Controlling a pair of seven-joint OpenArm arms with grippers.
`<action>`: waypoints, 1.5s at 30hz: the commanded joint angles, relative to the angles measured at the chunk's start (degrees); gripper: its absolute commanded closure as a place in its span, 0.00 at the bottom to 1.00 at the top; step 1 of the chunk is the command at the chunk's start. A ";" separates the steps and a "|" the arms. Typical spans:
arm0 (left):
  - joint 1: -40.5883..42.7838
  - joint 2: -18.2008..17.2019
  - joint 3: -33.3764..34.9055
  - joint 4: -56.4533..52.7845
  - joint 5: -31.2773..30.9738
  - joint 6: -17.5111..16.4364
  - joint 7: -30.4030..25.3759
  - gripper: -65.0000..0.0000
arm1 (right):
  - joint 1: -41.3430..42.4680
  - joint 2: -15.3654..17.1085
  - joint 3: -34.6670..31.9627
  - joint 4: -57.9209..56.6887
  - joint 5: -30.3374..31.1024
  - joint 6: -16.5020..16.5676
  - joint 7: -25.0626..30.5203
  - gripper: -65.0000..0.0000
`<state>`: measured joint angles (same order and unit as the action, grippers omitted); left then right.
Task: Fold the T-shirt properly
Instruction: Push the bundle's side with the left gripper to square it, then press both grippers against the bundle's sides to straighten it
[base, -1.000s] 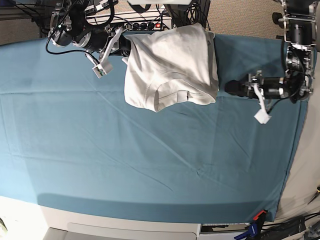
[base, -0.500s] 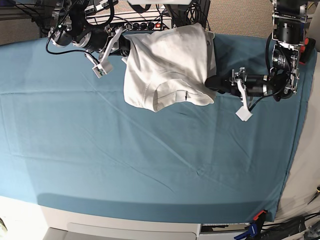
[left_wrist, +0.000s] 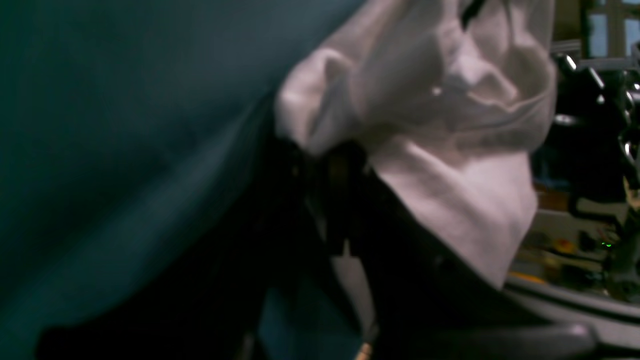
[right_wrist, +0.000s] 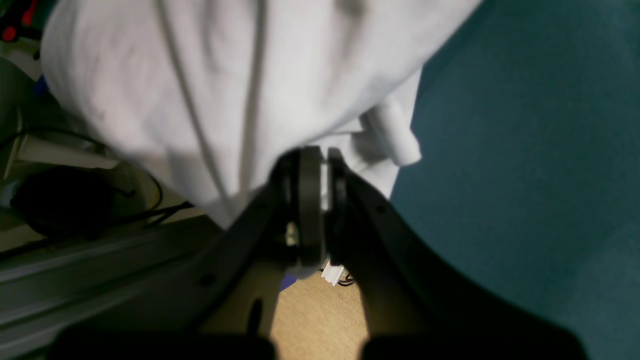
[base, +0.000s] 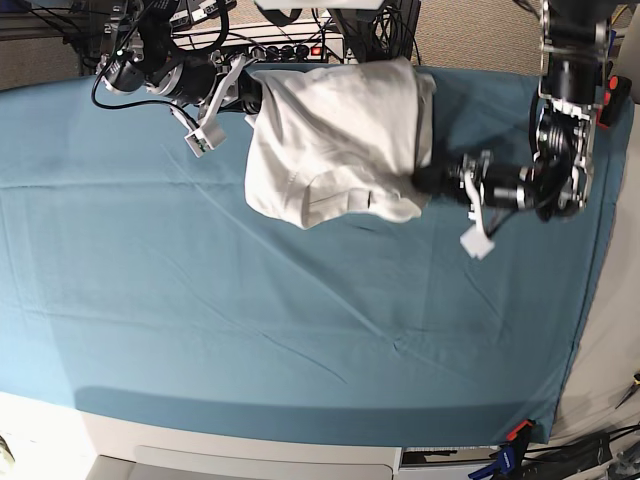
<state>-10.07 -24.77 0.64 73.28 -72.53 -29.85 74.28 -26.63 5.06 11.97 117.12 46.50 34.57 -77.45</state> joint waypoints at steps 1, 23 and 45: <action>-2.69 -0.92 0.15 0.98 -0.46 0.46 -2.25 1.00 | 0.13 0.17 0.09 1.01 1.01 0.31 1.01 1.00; -9.79 0.81 6.78 0.98 7.48 -0.09 -3.63 0.84 | 2.38 -1.09 0.13 1.01 -1.16 0.35 3.04 0.91; -9.77 -15.21 6.62 10.78 8.70 1.51 -2.45 0.60 | 10.14 -1.55 15.39 6.32 -7.08 0.31 6.19 0.75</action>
<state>-18.46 -39.09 7.81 83.11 -62.76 -28.29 72.31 -16.80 3.14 27.40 122.34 38.74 34.74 -72.71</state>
